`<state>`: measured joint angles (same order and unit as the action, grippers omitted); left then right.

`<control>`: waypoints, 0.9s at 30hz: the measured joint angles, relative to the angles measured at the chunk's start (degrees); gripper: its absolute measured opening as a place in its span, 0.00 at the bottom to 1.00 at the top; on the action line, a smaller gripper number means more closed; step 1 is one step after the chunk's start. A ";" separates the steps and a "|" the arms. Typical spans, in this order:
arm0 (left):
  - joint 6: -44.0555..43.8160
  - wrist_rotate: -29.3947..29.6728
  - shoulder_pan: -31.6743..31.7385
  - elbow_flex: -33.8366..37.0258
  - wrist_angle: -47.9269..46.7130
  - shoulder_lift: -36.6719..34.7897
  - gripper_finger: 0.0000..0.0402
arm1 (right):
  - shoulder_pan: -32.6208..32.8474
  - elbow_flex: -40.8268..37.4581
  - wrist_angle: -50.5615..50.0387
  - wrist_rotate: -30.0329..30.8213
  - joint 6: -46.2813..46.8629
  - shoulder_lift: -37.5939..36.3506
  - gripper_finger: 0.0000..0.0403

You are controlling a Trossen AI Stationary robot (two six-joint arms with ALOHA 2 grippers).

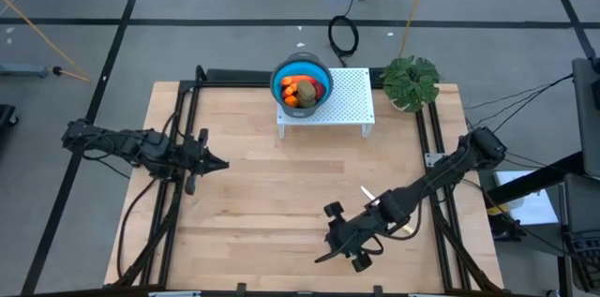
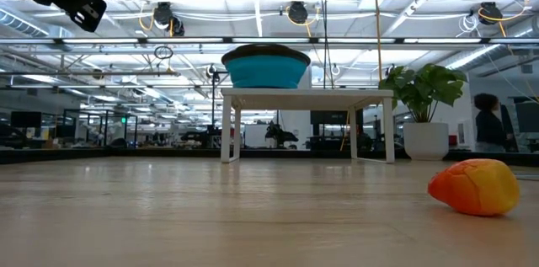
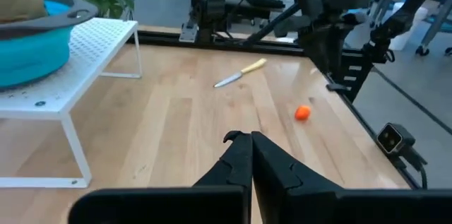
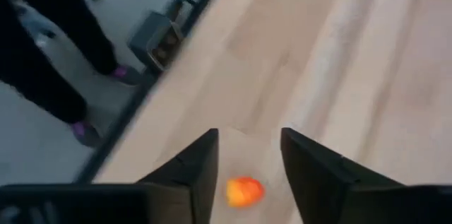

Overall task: Pick & Place Fruit
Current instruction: Put the peach into the blue strainer bowl on the shelf

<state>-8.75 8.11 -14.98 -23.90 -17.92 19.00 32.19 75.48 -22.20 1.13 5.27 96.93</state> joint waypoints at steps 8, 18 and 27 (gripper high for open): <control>-0.25 -0.78 0.00 4.92 6.76 -0.04 0.03 | -0.33 0.13 1.20 -2.72 -1.06 4.52 0.47; -3.23 -2.49 0.00 13.40 18.18 -0.07 0.04 | -0.33 0.04 -2.02 -2.95 -2.95 7.39 0.52; -3.44 -2.48 0.00 17.01 21.56 -0.07 0.05 | -0.70 -1.00 -2.90 -2.72 -2.97 7.39 0.54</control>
<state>-12.19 5.63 -14.98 -6.89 3.64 18.94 31.48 74.48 -25.11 -1.58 2.30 104.31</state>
